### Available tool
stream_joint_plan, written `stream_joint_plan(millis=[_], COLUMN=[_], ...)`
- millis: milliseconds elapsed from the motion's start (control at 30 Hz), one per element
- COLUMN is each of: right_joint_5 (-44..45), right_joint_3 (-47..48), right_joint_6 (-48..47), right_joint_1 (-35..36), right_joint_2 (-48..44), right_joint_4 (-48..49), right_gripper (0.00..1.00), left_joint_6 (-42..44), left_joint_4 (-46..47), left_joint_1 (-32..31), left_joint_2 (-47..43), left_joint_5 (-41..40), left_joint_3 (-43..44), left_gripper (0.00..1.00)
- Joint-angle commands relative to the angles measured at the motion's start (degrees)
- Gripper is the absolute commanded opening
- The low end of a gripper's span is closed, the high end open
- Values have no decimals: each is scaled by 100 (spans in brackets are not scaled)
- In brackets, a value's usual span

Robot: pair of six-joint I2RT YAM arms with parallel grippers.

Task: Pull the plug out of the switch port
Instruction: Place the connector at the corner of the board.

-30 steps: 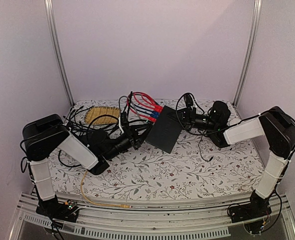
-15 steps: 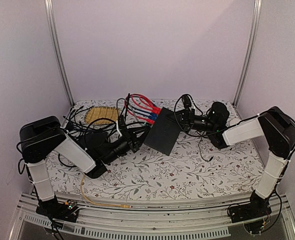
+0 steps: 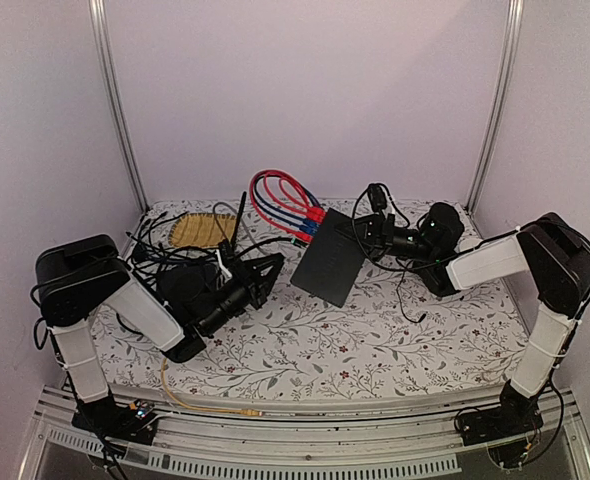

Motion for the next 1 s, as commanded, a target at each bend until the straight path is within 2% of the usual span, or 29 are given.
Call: stream_joint_plan(millis=[0,167,333,733,967], right_joint_5=[13,38,49,28,-9], right_joint_3=[136,147,204,719,1420], right_joint_6=[23,14,32,14,-50], right_joint_1=[-5,-31,-35,-66,-88], right_joint_2=[-214,-228,-257,-243,-118], right_joint_4=[883,882,899,686,318], right_gripper=[1,1,1,1,1], left_joint_6=[129,230,63,560,581], left_joint_4=[1651,1643,1613,-496,-1233], left_joint_1=[27,123,245,298,341], left_joint_2=[13,34,452,208,277], left_joint_5=[-114,90,403,1340,1960], left_joint_3=[26,-138,-39,545,739], left_gripper=[0,0,0,0,0])
